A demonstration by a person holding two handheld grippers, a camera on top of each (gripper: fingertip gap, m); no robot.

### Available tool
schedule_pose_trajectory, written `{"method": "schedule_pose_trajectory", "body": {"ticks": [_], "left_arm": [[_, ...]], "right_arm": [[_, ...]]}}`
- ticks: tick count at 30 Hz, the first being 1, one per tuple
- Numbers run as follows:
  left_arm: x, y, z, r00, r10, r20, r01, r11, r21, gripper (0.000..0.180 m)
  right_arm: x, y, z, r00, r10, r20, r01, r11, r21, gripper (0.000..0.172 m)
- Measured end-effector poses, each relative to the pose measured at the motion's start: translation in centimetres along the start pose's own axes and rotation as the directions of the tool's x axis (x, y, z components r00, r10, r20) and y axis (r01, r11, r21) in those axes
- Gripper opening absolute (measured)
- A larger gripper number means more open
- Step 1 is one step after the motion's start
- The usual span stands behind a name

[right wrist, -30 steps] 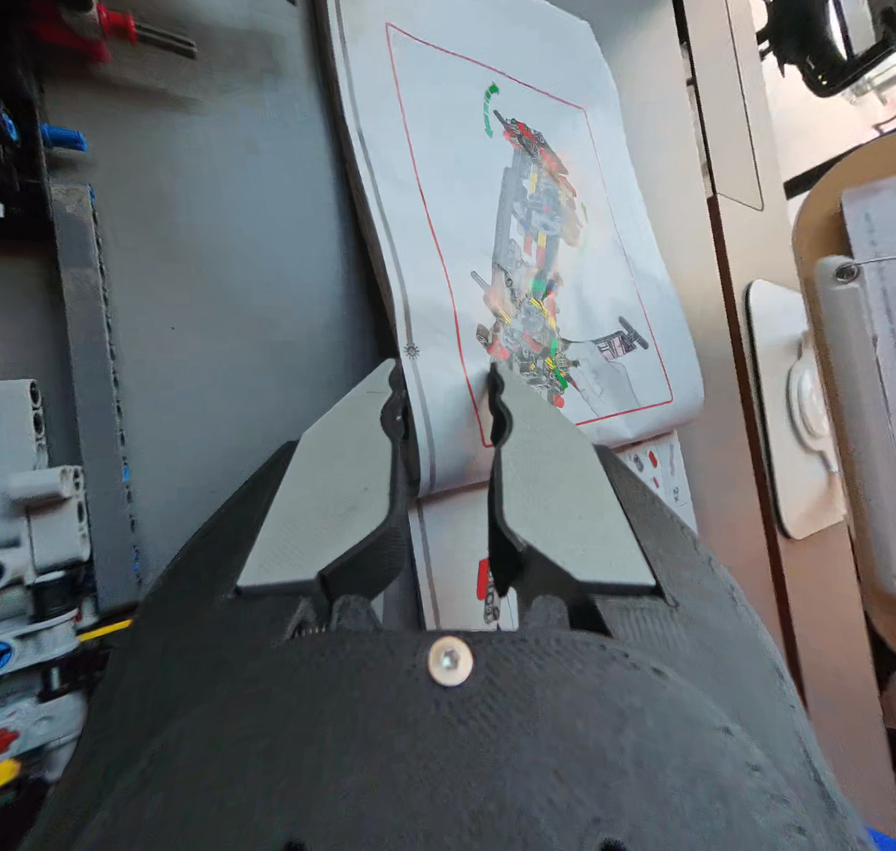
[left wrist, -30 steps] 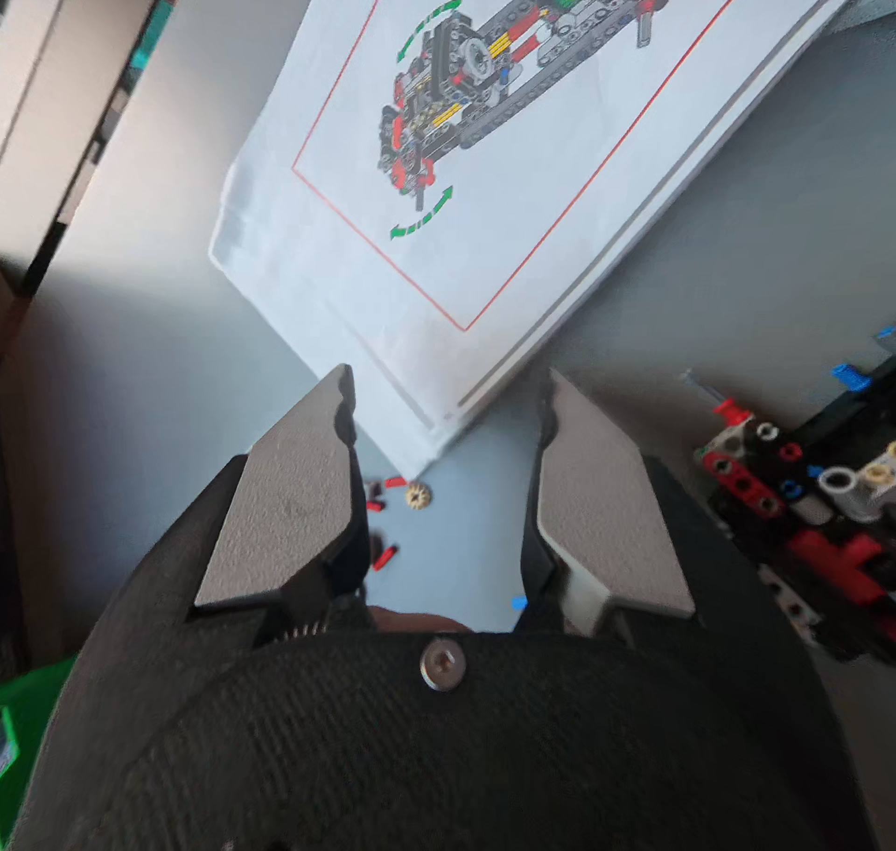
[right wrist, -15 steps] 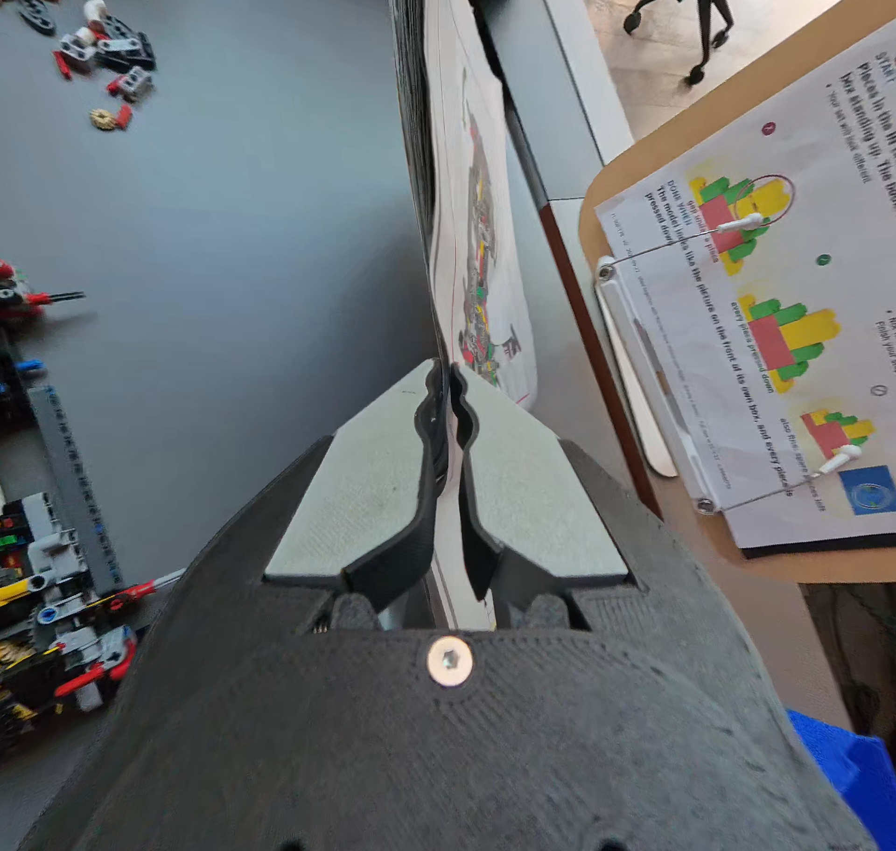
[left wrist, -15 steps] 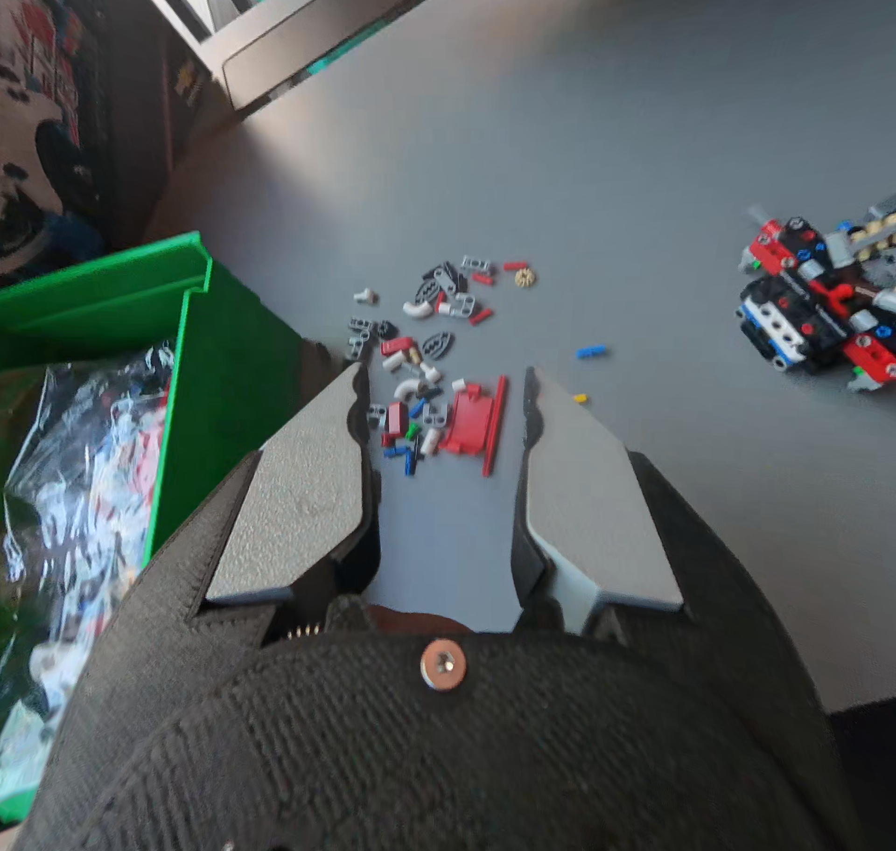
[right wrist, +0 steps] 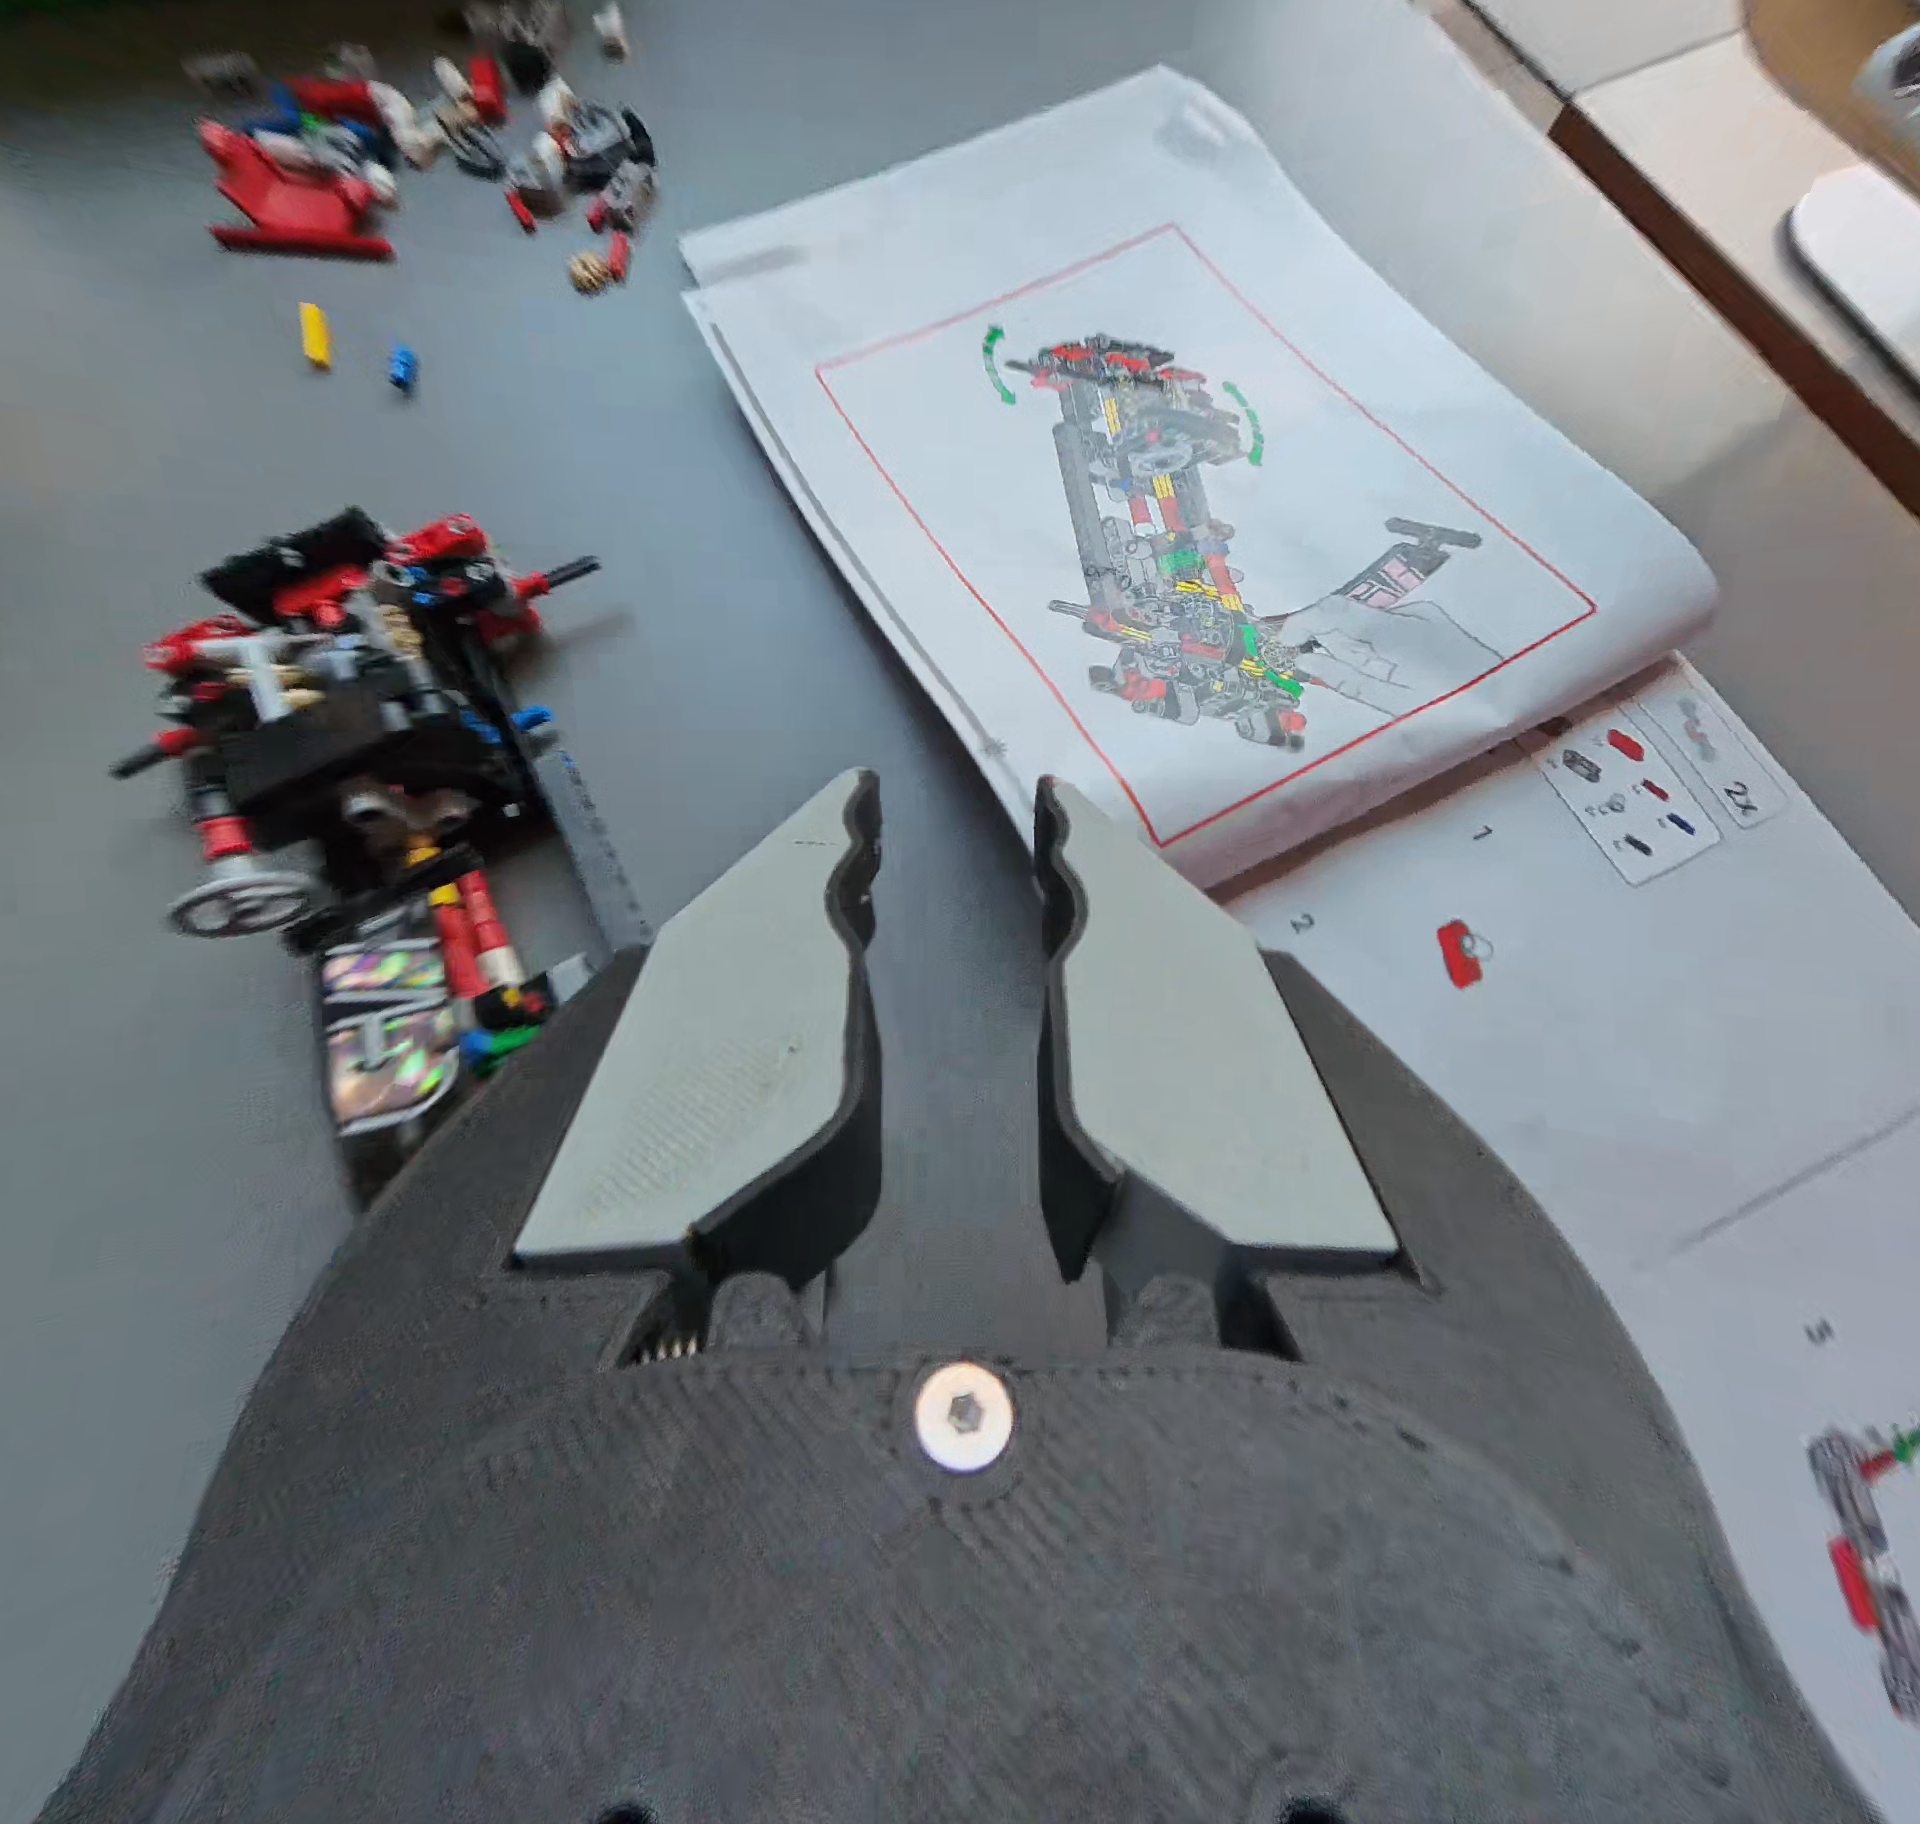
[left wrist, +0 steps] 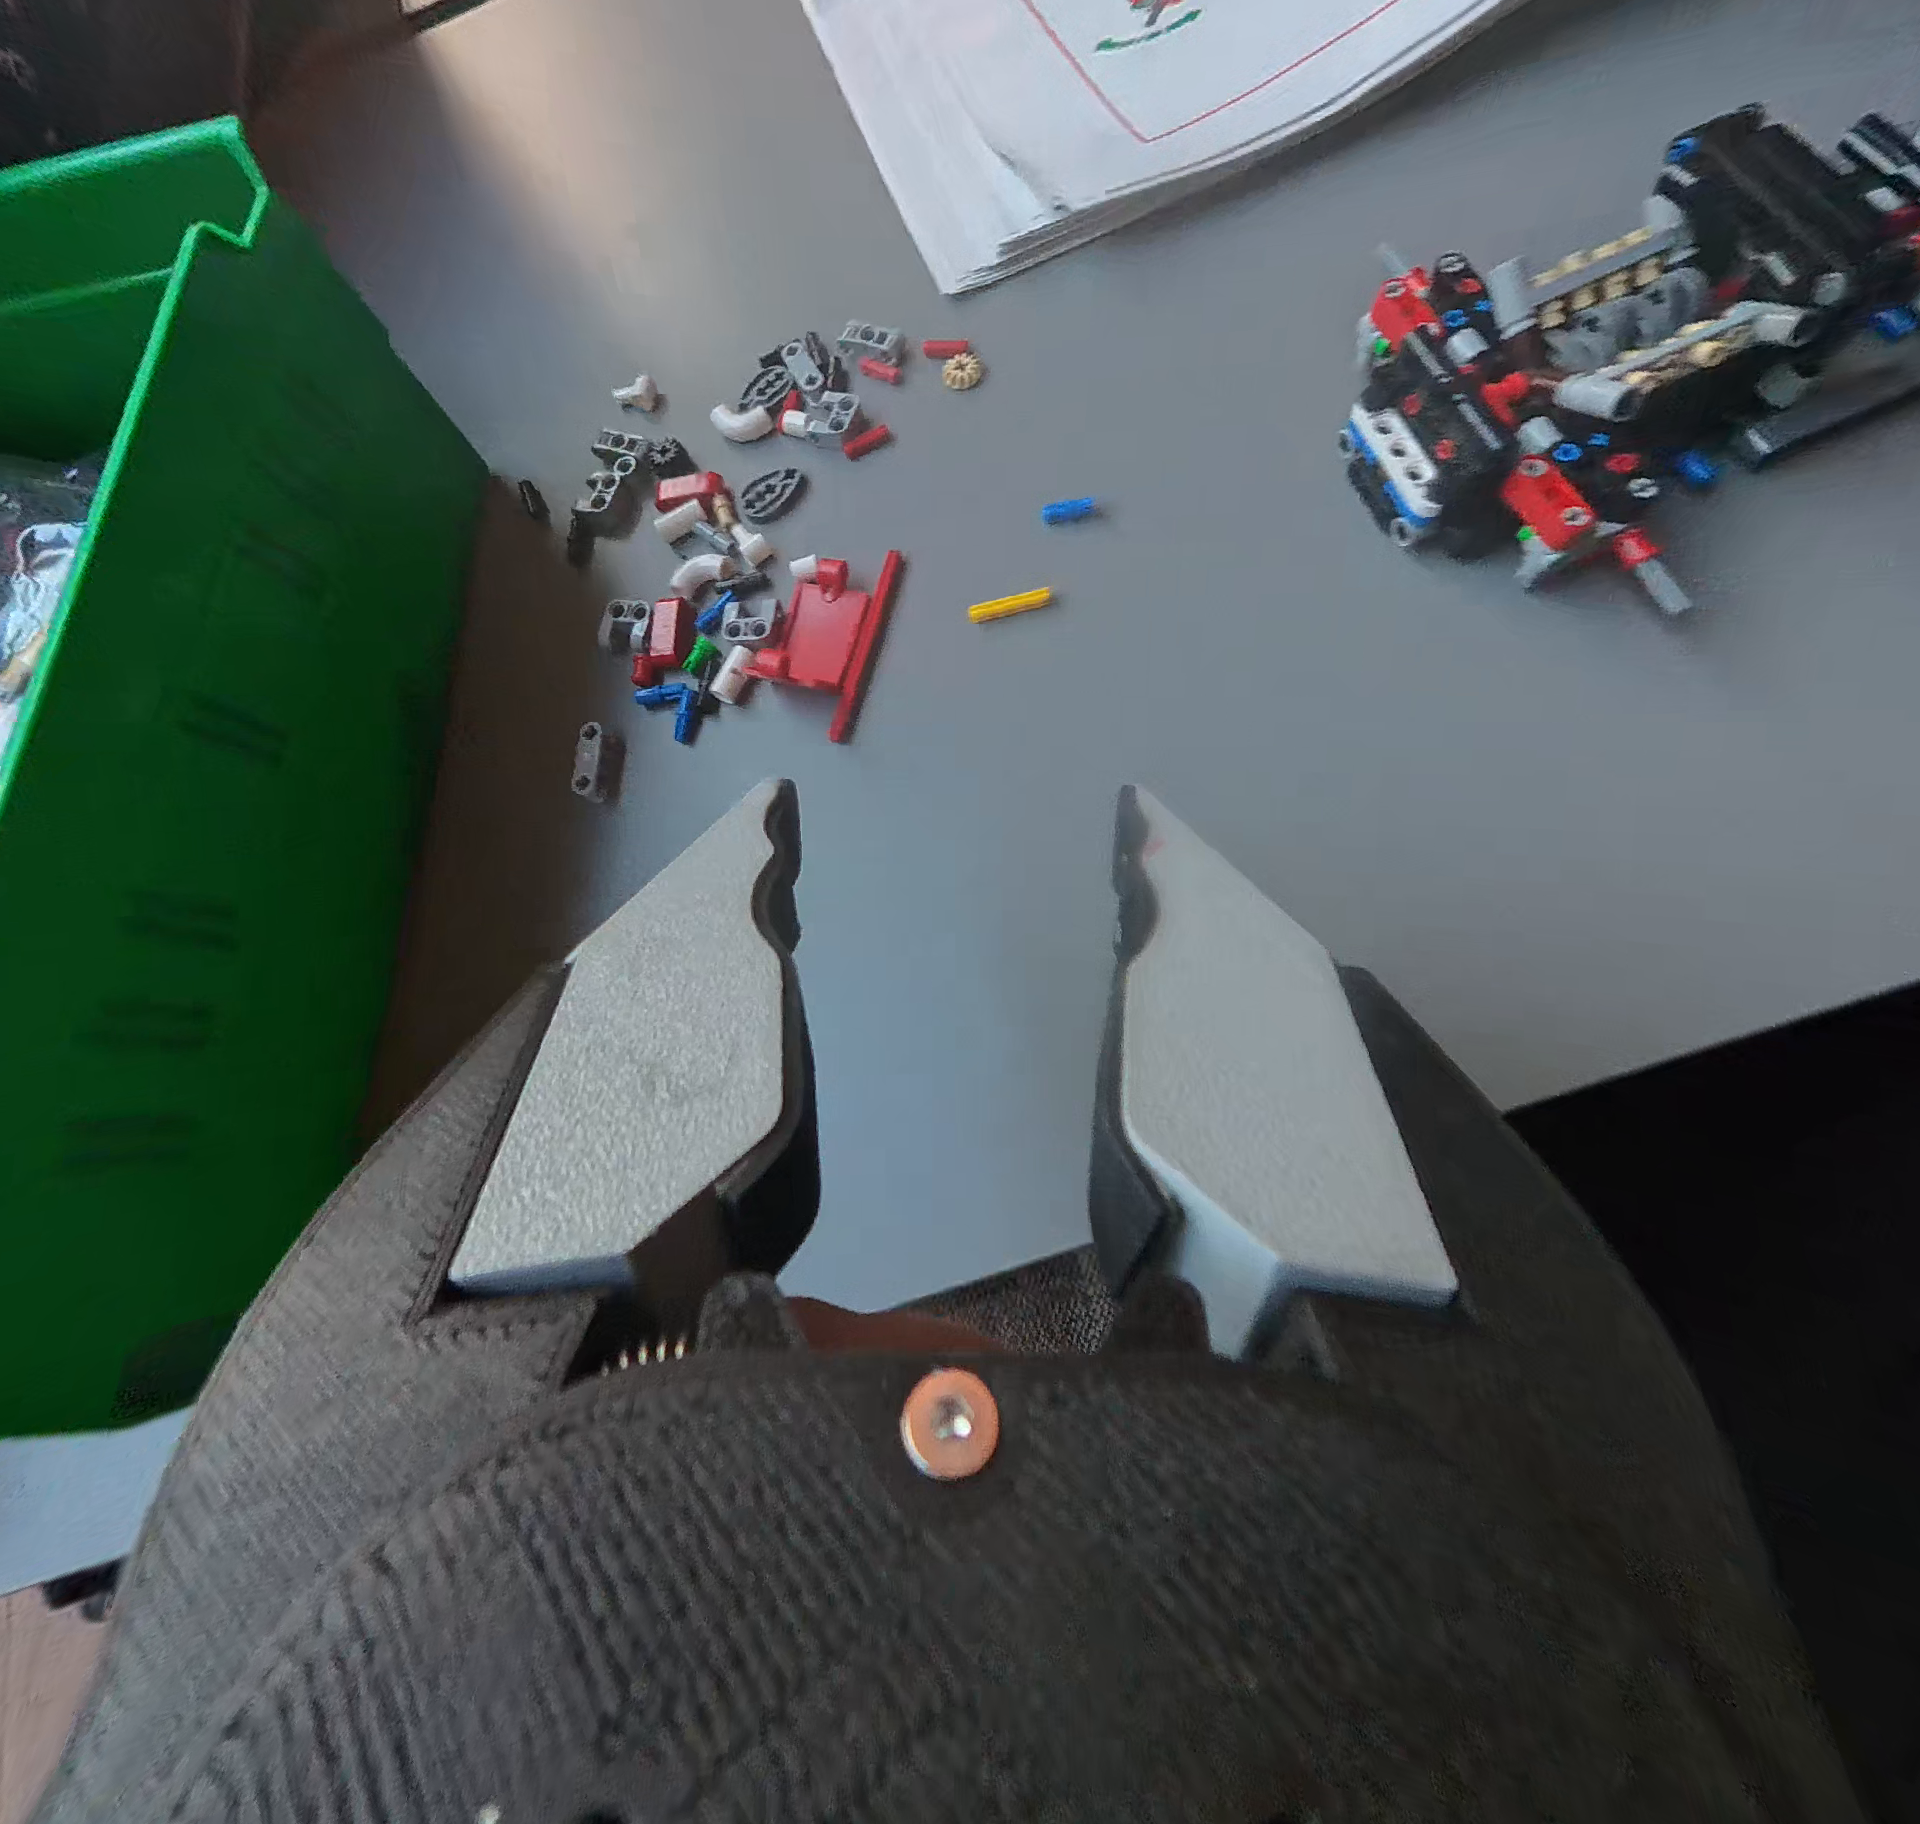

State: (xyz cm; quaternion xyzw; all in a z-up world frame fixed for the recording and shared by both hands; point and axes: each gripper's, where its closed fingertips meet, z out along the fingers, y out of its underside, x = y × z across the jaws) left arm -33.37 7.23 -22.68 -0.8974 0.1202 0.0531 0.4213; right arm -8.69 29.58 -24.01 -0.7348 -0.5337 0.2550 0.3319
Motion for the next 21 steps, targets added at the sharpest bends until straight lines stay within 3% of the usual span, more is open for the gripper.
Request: {"method": "schedule_pose_trajectory", "body": {"ticks": [4,8,14,18,21], "left_arm": [[2.4,-0.2,-1.4,1.000,0.010,0.014,-0.011,0.998,0.058,0.058],[4.3,-0.2,-2.9,1.000,-0.025,0.006,0.024,0.992,0.122,0.058],[7.0,2.6,-5.5,0.999,-0.034,-0.039,0.039,0.989,0.143,0.058],[8.8,5.1,-8.6,0.995,-0.074,-0.073,0.087,0.976,0.200,0.060],[9.8,9.4,-12.1,0.996,-0.088,-0.031,0.093,0.971,0.219,0.062]], "right_arm": [[-1.8,0.1,-9.2,0.999,-0.004,-0.045,0.010,0.990,0.143,0.028],[-3.2,3.8,-16.8,0.993,0.070,-0.097,-0.040,0.958,0.284,0.030],[-3.8,13.5,-21.3,0.945,0.242,-0.220,-0.182,0.948,0.262,0.044],[-7.2,16.7,-23.6,0.906,0.359,-0.223,-0.281,0.906,0.316,0.048],[-11.5,18.1,-25.0,0.894,0.365,-0.261,-0.276,0.906,0.322,0.054]]}}
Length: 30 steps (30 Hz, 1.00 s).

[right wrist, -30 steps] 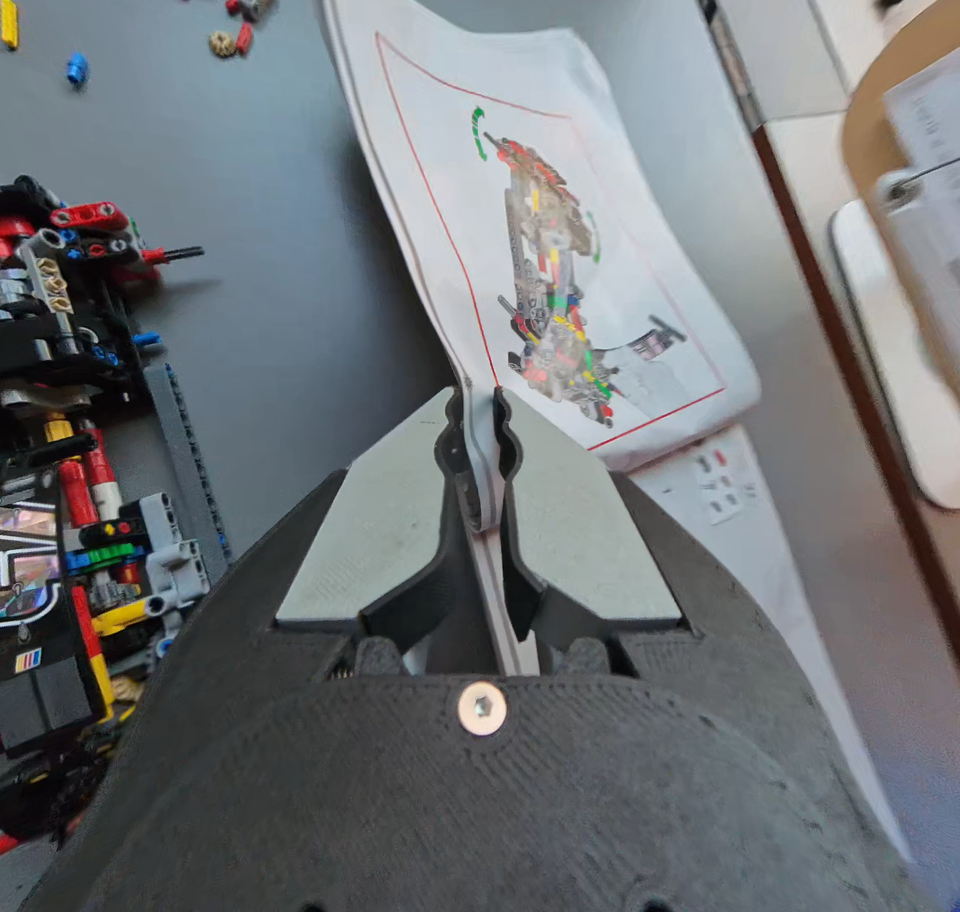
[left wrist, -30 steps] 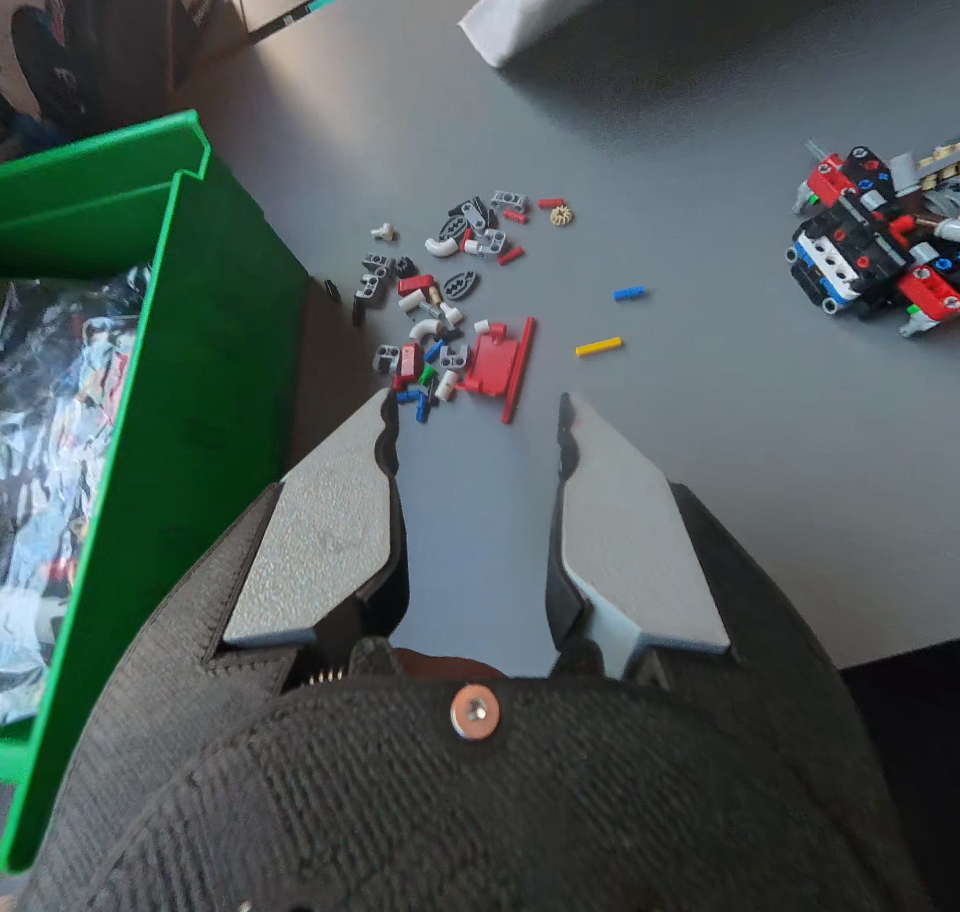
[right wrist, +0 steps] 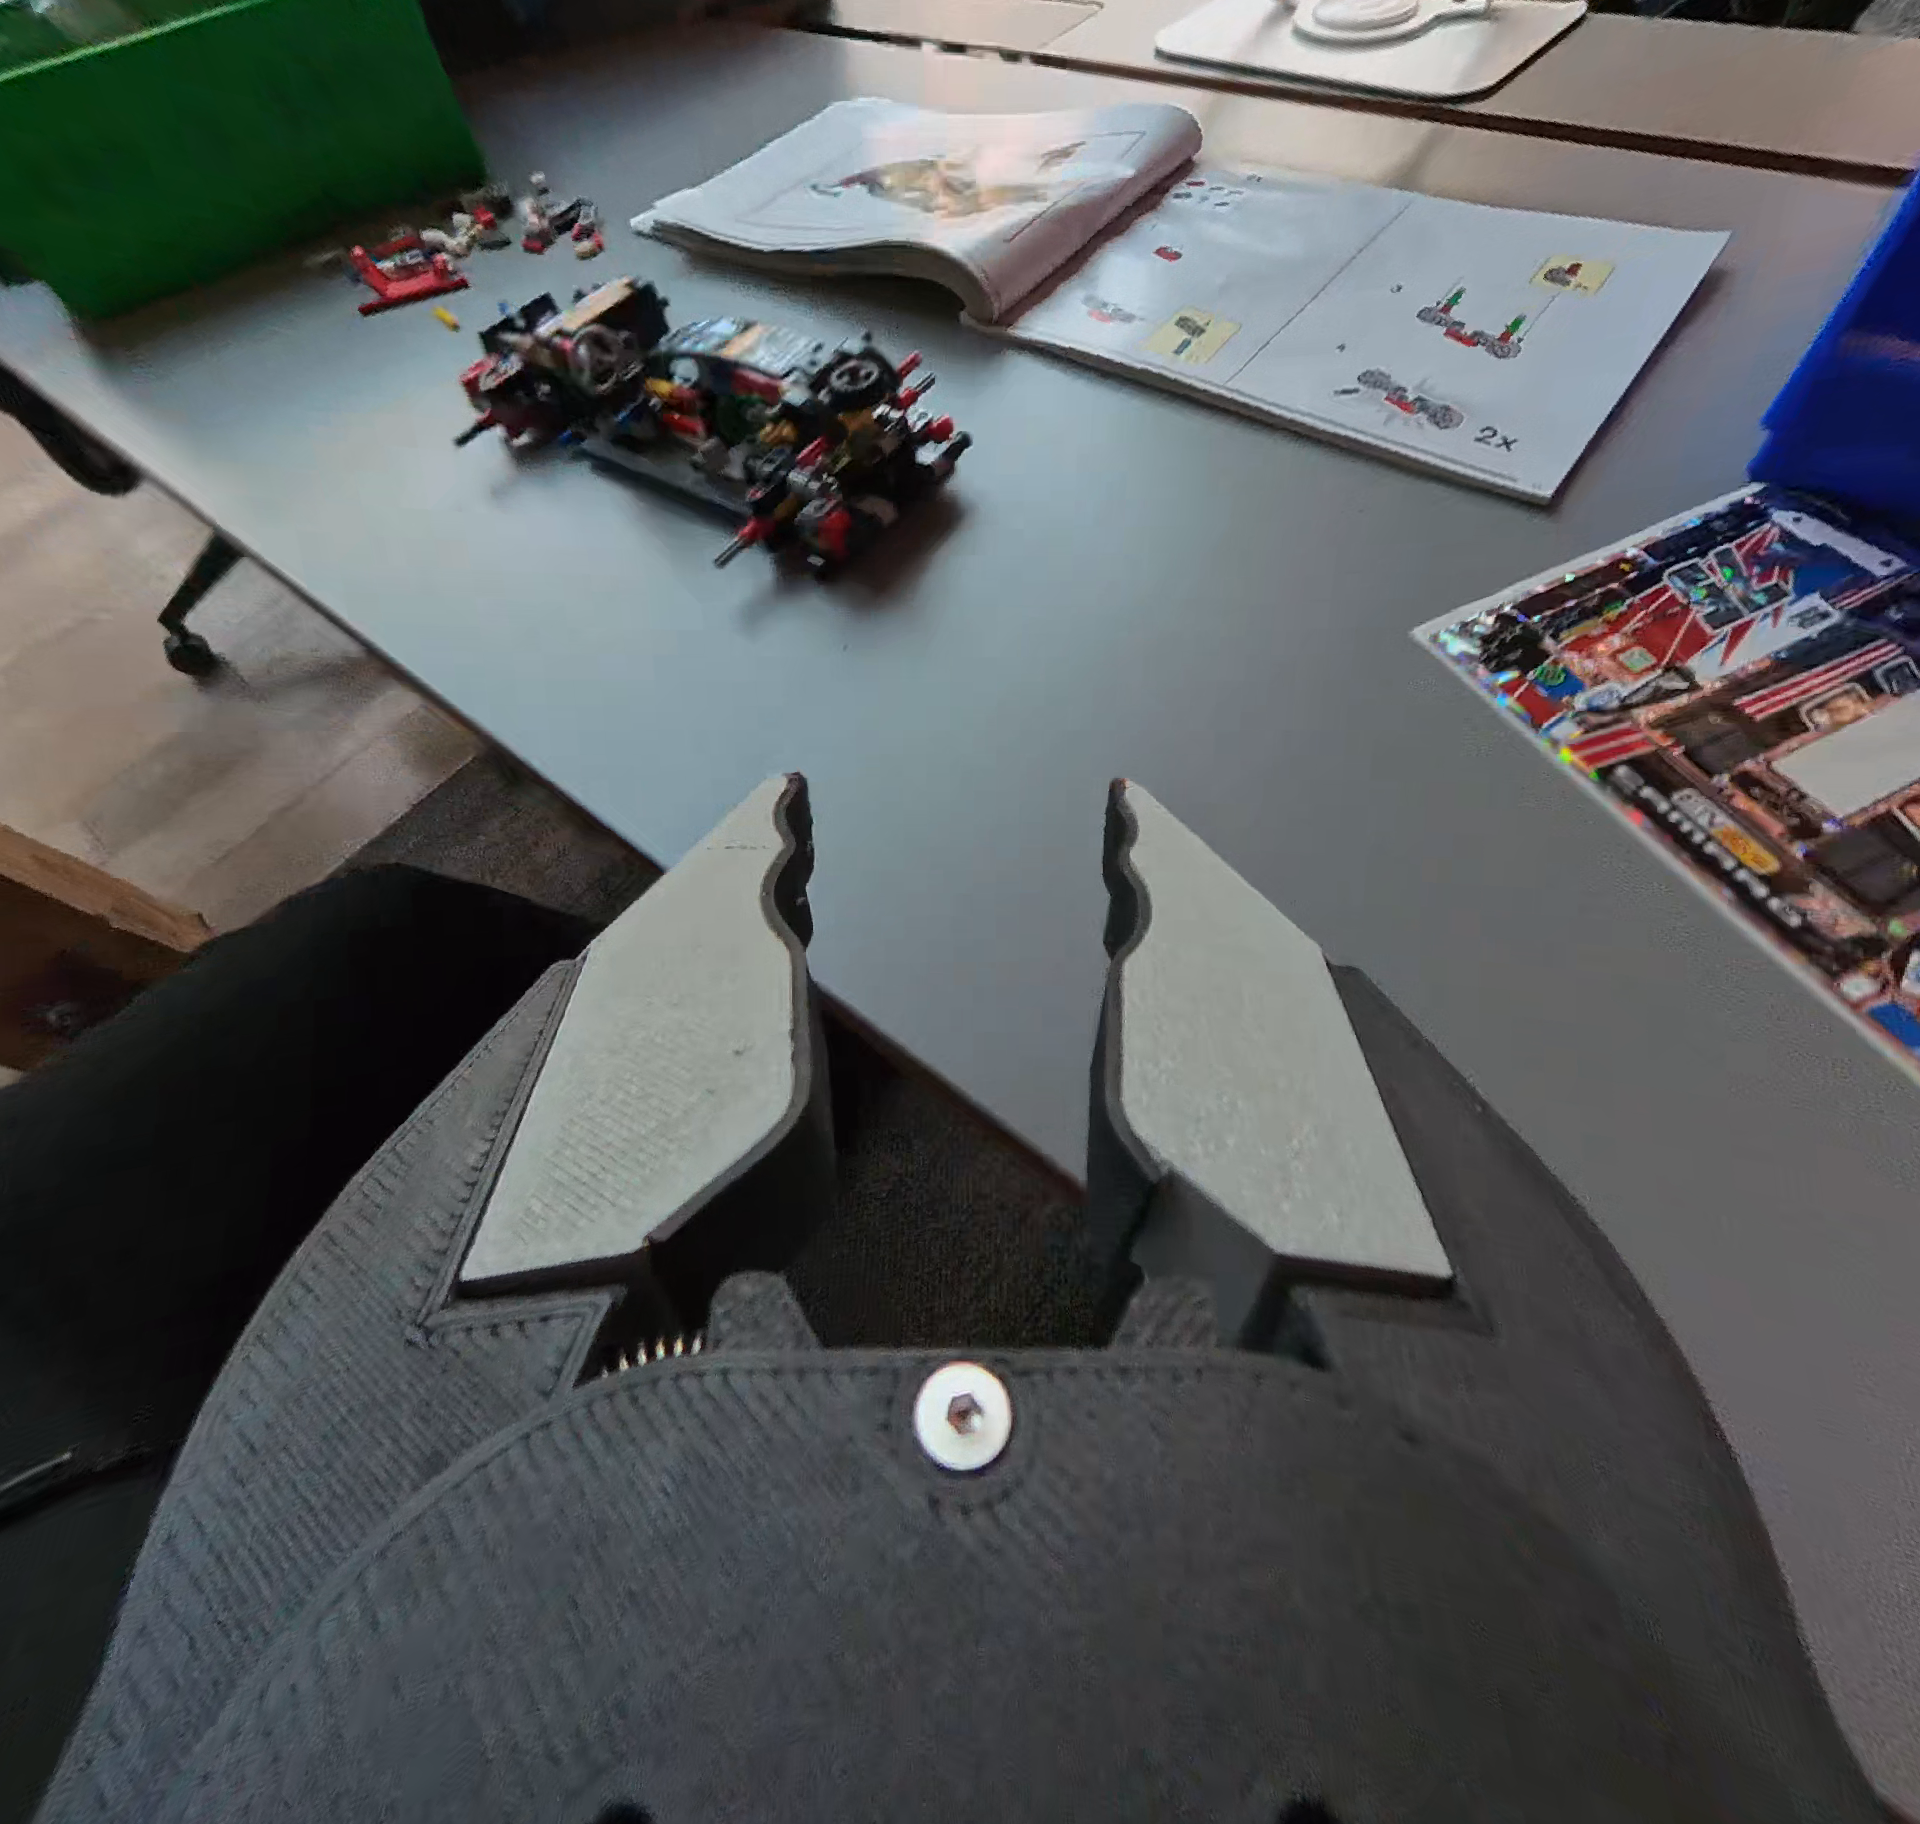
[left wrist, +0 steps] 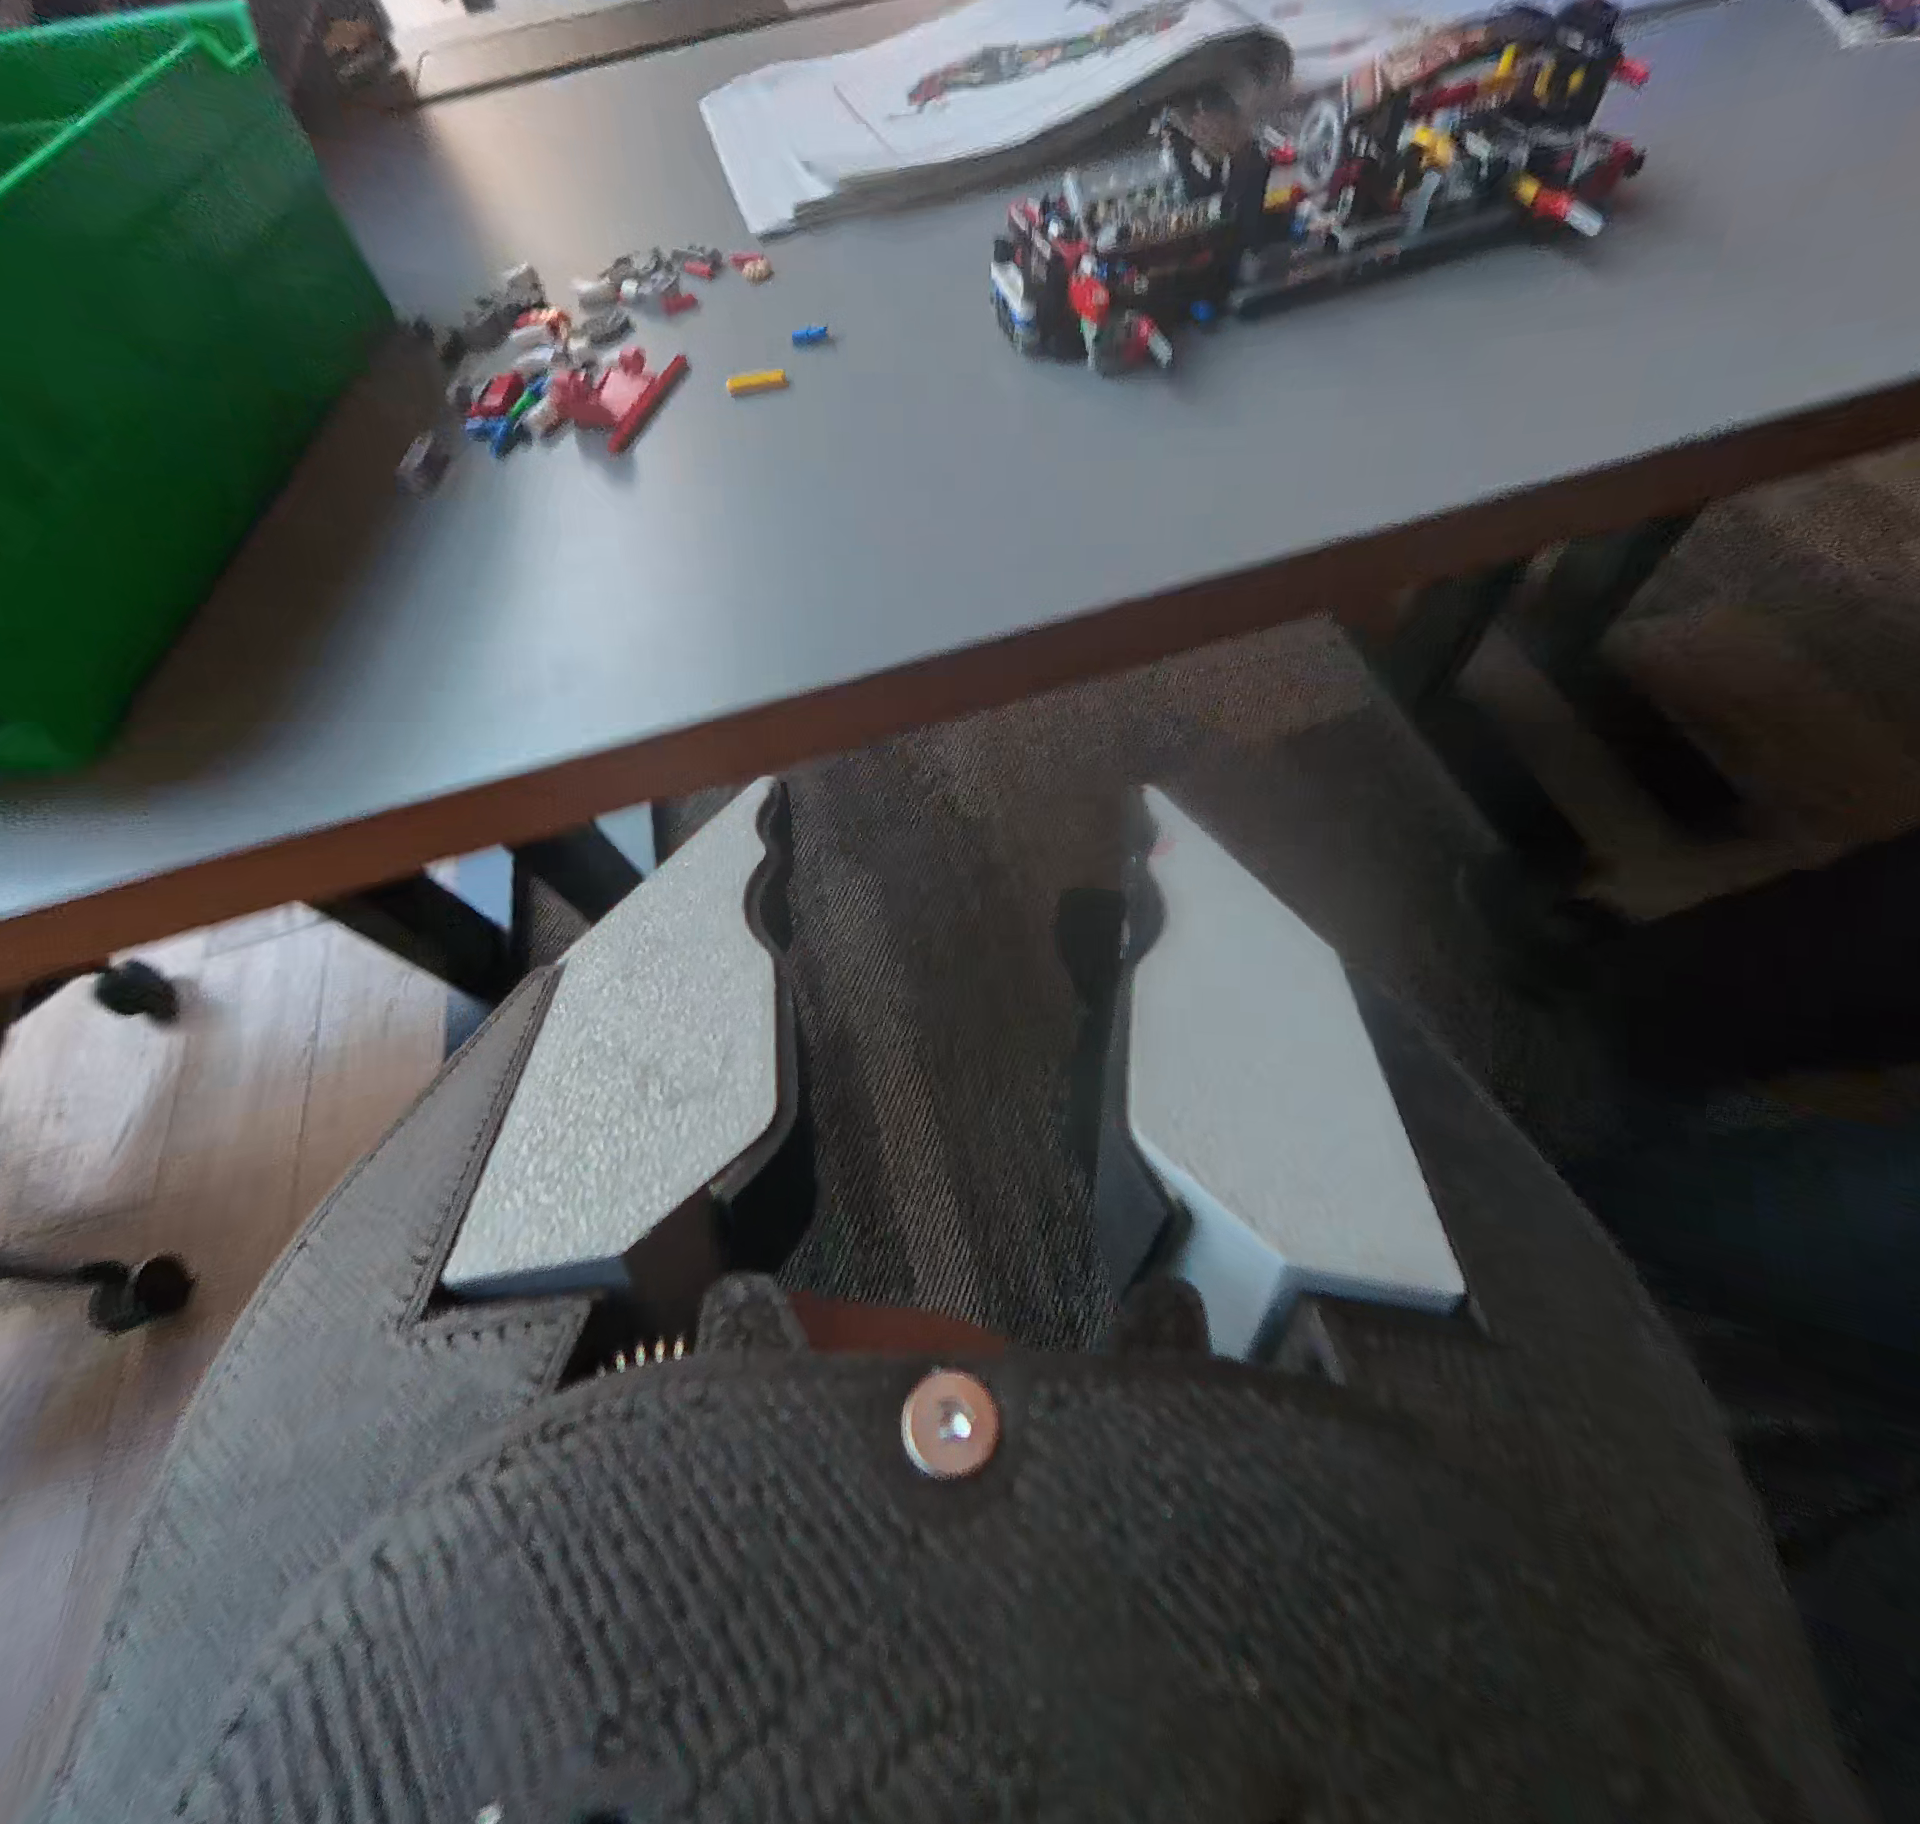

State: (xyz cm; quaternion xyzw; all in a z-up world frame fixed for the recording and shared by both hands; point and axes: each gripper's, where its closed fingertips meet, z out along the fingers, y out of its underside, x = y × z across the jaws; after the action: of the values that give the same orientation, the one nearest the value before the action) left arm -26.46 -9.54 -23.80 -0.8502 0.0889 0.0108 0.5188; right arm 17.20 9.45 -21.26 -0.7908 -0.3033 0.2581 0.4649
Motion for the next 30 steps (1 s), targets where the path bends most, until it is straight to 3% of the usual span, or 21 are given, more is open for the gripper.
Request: {"method": "schedule_pose_trajectory", "body": {"ticks": [8,15,19,24,27,30], "left_arm": [[1.4,9.9,-15.9,0.989,-0.005,0.147,0.001,1.000,0.026,0.064],[2.2,16.7,-26.1,0.974,0.003,0.227,-0.001,1.000,-0.012,0.059],[1.2,20.7,-30.4,0.965,-0.007,0.263,0.027,0.997,-0.071,0.066],[-2.1,23.5,-35.3,0.926,-0.052,0.375,0.082,0.994,-0.066,0.065],[-3.3,24.8,-36.2,0.914,-0.089,0.395,0.126,0.990,-0.069,0.066],[-3.6,24.4,-34.2,0.927,-0.051,0.372,0.079,0.995,-0.060,0.065]], "right_arm": [[-9.1,6.0,-7.7,0.998,-0.056,-0.043,0.055,0.998,-0.025,0.055],[-14.8,10.6,-10.1,0.997,-0.073,-0.028,0.071,0.995,-0.065,0.053],[-16.6,12.0,-10.6,0.994,-0.103,-0.038,0.100,0.991,-0.085,0.053],[-17.0,12.3,-9.3,0.992,-0.121,-0.042,0.116,0.987,-0.107,0.054],[-17.1,11.4,-7.7,0.988,-0.149,-0.040,0.145,0.985,-0.098,0.052],[-16.7,10.5,-6.1,0.981,-0.196,0.001,0.194,0.968,-0.157,0.053]]}}
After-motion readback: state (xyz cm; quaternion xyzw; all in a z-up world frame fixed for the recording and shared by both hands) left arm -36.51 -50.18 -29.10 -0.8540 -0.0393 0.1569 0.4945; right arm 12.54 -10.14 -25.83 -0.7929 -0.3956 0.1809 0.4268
